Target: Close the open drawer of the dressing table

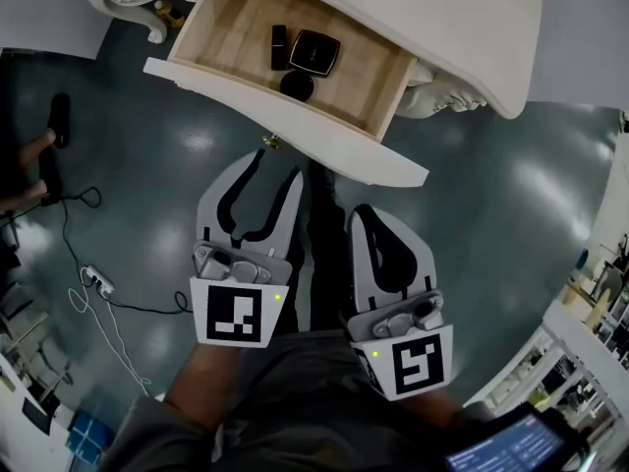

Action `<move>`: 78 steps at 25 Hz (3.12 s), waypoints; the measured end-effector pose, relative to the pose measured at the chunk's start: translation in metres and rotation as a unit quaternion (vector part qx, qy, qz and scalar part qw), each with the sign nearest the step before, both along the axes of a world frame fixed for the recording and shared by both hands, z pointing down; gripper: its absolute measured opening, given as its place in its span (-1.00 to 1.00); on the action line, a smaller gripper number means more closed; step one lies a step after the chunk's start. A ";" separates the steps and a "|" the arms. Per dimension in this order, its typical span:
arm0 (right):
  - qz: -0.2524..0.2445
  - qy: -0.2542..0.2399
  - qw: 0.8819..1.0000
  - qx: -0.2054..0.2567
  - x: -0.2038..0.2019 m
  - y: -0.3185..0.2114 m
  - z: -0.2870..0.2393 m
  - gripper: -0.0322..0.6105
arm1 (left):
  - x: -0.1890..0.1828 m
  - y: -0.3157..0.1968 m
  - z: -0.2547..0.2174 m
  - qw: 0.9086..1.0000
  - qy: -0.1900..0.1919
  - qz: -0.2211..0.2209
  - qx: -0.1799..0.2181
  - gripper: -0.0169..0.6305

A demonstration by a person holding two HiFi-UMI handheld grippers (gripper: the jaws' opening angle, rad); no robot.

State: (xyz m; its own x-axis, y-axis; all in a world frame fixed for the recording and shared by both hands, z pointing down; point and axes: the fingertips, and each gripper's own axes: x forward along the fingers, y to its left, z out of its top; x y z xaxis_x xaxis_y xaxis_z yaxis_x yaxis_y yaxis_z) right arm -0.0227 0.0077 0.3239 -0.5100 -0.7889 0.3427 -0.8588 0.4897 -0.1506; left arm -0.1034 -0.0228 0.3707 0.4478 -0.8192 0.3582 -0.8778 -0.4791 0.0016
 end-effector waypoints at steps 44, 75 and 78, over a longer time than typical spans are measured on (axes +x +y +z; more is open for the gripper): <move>0.027 0.008 0.999 -0.015 0.027 -0.055 0.012 -0.85 | 0.026 -0.064 0.029 0.999 0.009 0.039 -0.020 -0.45; 0.030 0.008 0.999 -0.020 0.045 -0.087 0.011 -0.85 | 0.039 -0.108 0.029 0.999 0.000 0.038 -0.019 -0.46; 0.031 0.008 0.999 -0.021 0.047 -0.090 0.012 -0.85 | 0.044 -0.109 0.033 0.999 -0.008 0.047 -0.022 -0.45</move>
